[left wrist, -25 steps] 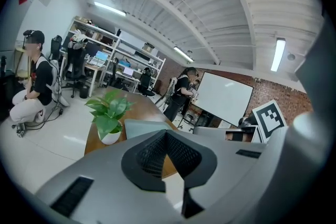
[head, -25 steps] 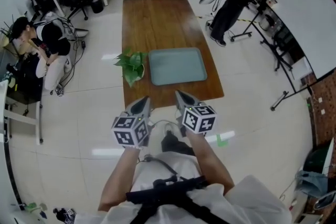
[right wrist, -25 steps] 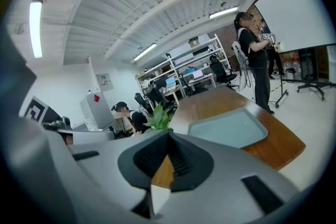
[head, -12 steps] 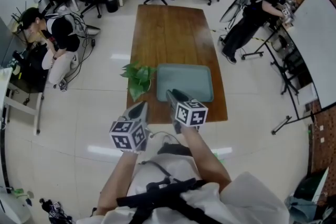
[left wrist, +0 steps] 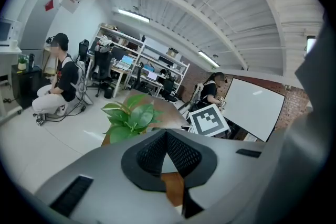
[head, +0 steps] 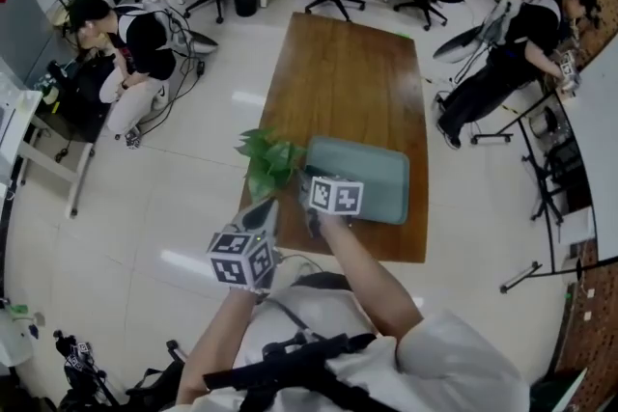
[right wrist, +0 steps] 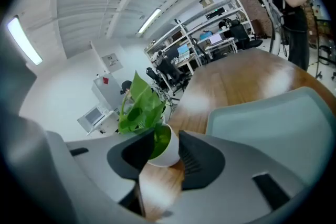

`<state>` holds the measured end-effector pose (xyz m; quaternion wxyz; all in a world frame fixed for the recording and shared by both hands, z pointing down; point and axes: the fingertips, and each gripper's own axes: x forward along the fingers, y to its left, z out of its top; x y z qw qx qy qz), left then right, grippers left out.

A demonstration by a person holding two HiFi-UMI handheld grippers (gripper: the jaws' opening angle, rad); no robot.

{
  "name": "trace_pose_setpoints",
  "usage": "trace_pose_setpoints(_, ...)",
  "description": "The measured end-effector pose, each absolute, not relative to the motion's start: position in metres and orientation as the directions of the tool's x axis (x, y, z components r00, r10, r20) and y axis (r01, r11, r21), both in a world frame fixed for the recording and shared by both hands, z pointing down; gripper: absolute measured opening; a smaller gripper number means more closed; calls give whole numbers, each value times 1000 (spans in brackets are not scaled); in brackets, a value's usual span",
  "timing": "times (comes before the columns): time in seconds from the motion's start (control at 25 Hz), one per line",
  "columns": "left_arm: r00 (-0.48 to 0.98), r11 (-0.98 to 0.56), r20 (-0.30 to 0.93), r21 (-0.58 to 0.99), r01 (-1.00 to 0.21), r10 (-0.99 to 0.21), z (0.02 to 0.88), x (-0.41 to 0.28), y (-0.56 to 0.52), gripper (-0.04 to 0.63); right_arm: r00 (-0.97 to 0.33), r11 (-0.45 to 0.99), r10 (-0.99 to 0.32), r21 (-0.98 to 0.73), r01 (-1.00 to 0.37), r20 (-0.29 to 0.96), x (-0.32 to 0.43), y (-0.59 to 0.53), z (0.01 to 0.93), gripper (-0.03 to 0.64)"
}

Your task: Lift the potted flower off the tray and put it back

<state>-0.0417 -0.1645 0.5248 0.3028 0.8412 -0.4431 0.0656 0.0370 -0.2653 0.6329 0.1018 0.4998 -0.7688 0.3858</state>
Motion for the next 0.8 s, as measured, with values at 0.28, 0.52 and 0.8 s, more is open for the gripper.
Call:
trace_pose_setpoints(0.28, 545, -368, 393, 443, -818, -741, 537, -45, -185, 0, -527, 244, -631, -500, -831, 569, 14, -287, 660, 162)
trace_pose_setpoints(0.52, 529, -351, 400, 438, -828, -748, 535, -44, -188, 0, -538, 236, -608, -515, -824, 584, 5, -298, 676, 127)
trace_pose_setpoints(0.8, 504, -328, 415, 426, -843, -757, 536, -50, -183, 0, -525, 201, -613, -526, -826, 590, 4, -301, 684, 101)
